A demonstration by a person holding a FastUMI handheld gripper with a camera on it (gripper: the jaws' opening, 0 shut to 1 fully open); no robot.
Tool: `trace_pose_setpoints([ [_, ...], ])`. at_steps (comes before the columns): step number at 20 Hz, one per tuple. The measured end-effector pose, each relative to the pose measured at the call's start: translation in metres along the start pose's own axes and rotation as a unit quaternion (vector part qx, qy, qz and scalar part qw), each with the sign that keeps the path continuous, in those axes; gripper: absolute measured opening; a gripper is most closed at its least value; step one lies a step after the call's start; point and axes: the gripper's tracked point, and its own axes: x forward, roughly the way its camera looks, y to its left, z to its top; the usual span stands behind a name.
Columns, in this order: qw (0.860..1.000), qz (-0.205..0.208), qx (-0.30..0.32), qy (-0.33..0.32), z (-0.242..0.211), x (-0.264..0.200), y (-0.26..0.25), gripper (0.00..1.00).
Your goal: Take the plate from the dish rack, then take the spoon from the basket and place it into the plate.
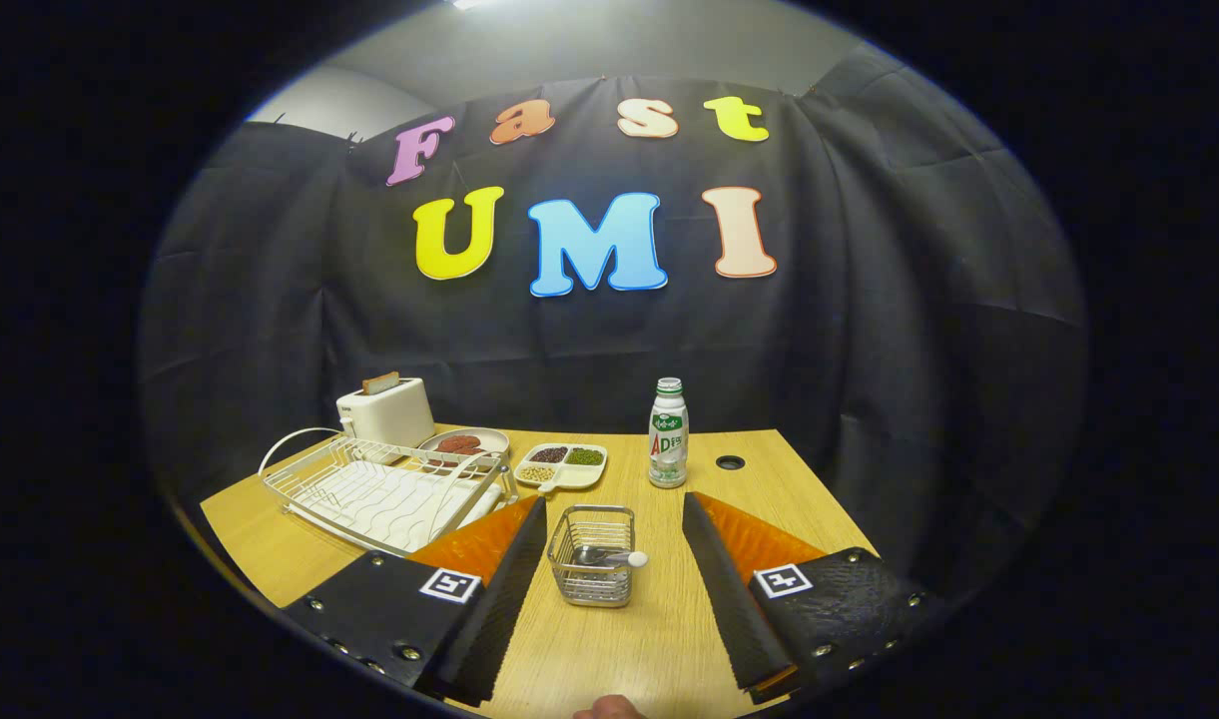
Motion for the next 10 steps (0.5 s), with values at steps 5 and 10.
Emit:
trace_pose_setpoints([
  [5, 0.998, -0.007, -0.032, -0.055, -0.006, 0.02, -0.008, 0.84],
  [10, 0.998, -0.002, -0.01, -0.068, -0.022, 0.047, -0.012, 0.84],
])
